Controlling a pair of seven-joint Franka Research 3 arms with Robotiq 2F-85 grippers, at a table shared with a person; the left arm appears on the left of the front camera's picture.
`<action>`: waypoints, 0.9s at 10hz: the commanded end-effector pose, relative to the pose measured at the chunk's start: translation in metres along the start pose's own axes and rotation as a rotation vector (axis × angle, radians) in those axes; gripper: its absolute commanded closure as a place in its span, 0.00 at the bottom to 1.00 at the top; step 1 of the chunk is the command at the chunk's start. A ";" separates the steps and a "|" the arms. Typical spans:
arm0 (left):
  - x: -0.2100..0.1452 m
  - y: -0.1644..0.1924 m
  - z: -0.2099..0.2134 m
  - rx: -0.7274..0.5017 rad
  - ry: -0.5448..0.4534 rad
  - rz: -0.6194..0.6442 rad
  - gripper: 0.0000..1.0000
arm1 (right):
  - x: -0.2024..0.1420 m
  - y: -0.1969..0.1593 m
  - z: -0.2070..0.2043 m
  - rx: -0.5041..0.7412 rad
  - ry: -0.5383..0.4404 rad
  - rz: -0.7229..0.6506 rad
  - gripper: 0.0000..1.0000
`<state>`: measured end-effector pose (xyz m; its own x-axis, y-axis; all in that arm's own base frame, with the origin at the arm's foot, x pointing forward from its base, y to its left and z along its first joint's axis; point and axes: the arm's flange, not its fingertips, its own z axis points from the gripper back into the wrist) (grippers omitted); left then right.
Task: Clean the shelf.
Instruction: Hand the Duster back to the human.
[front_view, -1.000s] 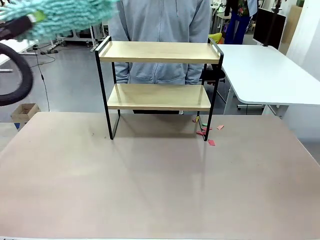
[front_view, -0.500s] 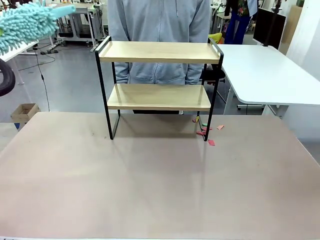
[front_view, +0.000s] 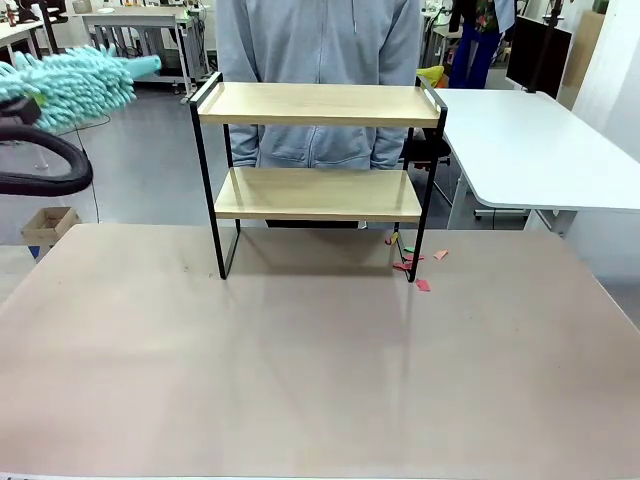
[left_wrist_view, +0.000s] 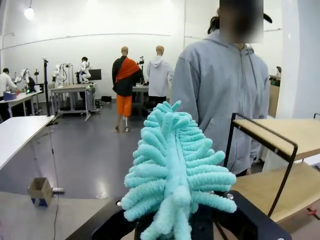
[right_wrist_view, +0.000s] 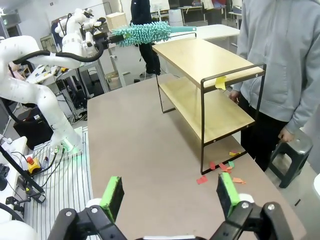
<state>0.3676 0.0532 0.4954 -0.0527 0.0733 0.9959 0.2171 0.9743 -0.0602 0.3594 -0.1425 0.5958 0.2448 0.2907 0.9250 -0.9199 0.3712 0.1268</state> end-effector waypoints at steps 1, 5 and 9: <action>-0.059 -0.036 0.008 0.033 -0.012 -0.046 0.83 | 0.001 0.001 0.002 0.004 -0.010 0.015 0.00; -0.110 -0.057 0.019 0.013 0.018 0.027 0.83 | 0.001 0.001 0.002 0.004 -0.010 0.015 0.00; -0.034 0.010 -0.008 0.004 0.078 0.031 0.83 | 0.001 0.001 0.002 0.004 -0.010 0.015 0.00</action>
<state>0.3797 0.0630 0.4585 0.0376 0.0967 0.9946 0.2052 0.9734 -0.1024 0.3593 -0.1426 0.5958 0.2450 0.2907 0.9249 -0.9198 0.3714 0.1269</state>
